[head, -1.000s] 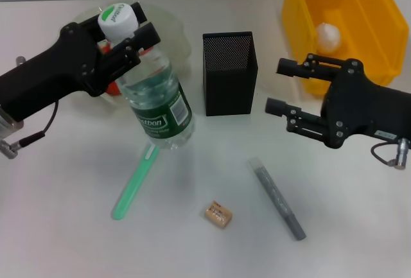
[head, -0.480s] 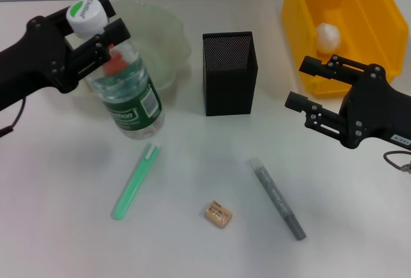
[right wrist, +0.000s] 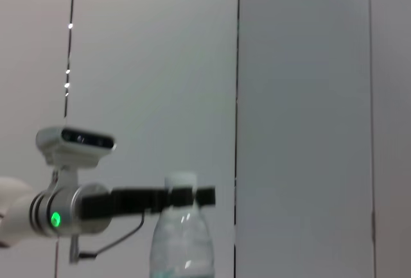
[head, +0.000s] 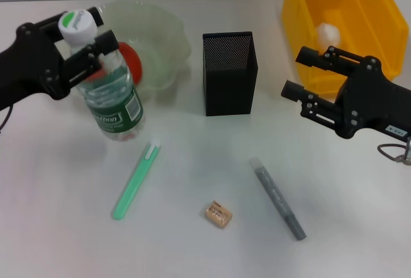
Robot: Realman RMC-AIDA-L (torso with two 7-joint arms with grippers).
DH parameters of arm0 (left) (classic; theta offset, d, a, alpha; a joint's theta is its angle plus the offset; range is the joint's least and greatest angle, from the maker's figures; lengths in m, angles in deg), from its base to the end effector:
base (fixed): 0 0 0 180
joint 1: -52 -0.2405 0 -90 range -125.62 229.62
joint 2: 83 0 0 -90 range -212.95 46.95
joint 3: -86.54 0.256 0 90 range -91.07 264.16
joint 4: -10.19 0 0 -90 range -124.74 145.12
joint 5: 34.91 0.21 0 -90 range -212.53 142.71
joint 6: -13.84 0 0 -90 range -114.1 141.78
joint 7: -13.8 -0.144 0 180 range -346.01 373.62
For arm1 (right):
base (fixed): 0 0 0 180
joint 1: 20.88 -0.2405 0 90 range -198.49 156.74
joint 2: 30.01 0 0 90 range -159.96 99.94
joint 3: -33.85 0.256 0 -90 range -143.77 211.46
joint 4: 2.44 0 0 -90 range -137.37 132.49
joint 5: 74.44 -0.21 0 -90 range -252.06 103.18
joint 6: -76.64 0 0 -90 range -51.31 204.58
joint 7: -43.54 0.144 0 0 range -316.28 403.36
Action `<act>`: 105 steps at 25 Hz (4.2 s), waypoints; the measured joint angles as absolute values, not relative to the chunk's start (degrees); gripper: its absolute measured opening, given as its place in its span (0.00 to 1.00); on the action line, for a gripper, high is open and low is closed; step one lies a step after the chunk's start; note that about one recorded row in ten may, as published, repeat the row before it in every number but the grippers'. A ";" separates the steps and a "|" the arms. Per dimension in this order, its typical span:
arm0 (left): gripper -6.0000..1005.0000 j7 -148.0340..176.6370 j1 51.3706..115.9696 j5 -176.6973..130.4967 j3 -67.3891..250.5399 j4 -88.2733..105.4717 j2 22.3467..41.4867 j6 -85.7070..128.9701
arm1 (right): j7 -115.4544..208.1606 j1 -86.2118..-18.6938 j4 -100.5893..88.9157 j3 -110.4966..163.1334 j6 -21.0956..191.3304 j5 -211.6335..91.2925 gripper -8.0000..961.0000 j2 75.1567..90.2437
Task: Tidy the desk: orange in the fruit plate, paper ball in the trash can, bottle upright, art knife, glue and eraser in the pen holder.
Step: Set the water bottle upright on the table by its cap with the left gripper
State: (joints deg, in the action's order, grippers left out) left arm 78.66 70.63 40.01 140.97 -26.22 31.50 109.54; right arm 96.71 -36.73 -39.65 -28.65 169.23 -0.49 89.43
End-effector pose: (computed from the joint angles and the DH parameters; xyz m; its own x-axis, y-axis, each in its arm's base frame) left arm -0.2630 0.2990 0.0532 0.6093 0.0059 0.7929 0.3876 -0.8746 -0.2914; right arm 0.2510 0.2803 0.0023 0.6564 0.0796 -0.7502 -0.2853 -0.8944 -0.3445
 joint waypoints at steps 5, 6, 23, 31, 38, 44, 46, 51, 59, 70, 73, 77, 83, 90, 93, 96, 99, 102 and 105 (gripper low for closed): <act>0.50 78.50 71.00 44.18 140.94 -27.76 32.10 107.61 | 96.71 -37.37 -38.06 -28.64 169.06 -1.89 0.60 89.23; 0.50 78.50 71.00 44.56 140.94 -27.94 32.25 107.15 | 96.71 -37.39 -38.05 -28.64 169.04 -1.90 0.60 89.22; 0.51 76.97 69.97 44.94 139.99 -27.27 33.28 103.78 | 95.35 -37.30 -36.99 -28.01 168.97 -1.94 0.60 89.19; 0.52 76.03 69.60 45.18 138.81 -26.61 34.04 103.54 | 95.19 -37.67 -35.77 -27.93 169.40 -2.01 0.60 89.28; 0.52 73.23 69.40 45.04 138.82 -24.70 34.18 102.51 | 95.14 -38.13 -35.12 -27.93 169.50 -2.03 0.60 89.34; 0.53 73.10 69.37 45.15 138.84 -24.44 34.64 100.71 | 95.13 -38.24 -34.84 -27.94 169.54 -2.02 0.60 89.35; 0.53 73.10 69.35 45.16 138.84 -24.01 34.73 100.39 | 95.13 -38.25 -34.72 -27.94 169.54 -2.02 0.60 89.34; 0.53 73.04 69.50 45.24 138.84 -23.13 34.78 100.02 | 95.13 -38.40 -34.28 -27.94 169.54 -2.02 0.60 89.35; 0.54 73.02 69.58 45.26 138.84 -23.12 34.78 99.49 | 95.13 -38.38 -34.25 -27.94 169.54 -2.02 0.60 89.34; 0.55 73.68 69.58 45.26 138.84 -23.15 34.78 98.64 | 95.13 -38.40 -34.26 -27.94 169.54 -2.02 0.60 89.34; 0.55 73.40 69.58 45.26 138.84 -23.18 34.82 98.64 | 95.13 -38.48 -34.26 -27.94 169.53 -2.02 0.60 89.34; 0.55 73.43 69.62 45.26 138.84 -23.21 34.85 98.64 | 95.13 -38.52 -34.26 -27.94 169.54 -2.02 0.60 89.34; 0.56 73.90 69.74 45.21 138.84 -23.22 34.86 98.09 | 95.13 -38.45 -34.16 -27.94 169.53 -2.02 0.60 89.34; 0.56 73.92 69.57 44.83 138.83 -23.22 34.82 98.33 | 95.13 -38.57 -33.69 -28.00 169.53 -2.01 0.60 89.34; 0.59 73.92 69.50 44.78 138.83 -23.21 34.79 98.44 | 95.13 -38.63 -33.54 -28.02 169.53 -2.01 0.60 89.34; 0.59 73.92 69.53 44.77 138.83 -23.20 34.78 98.45 | 95.13 -38.63 -33.54 -28.03 169.54 -2.01 0.60 89.34; 0.59 73.92 69.54 44.77 138.83 -23.37 34.79 98.59 | 95.13 -38.54 -33.54 -28.03 169.53 -2.01 0.60 89.34; 0.58 73.92 69.55 44.71 138.41 -23.56 34.81 99.64 | 95.13 -38.44 -33.55 -28.03 169.53 -2.02 0.60 89.34; 0.58 74.53 70.05 44.64 136.16 -23.57 34.88 103.93 | 95.13 -38.35 -33.56 -28.03 169.53 -2.01 0.60 89.34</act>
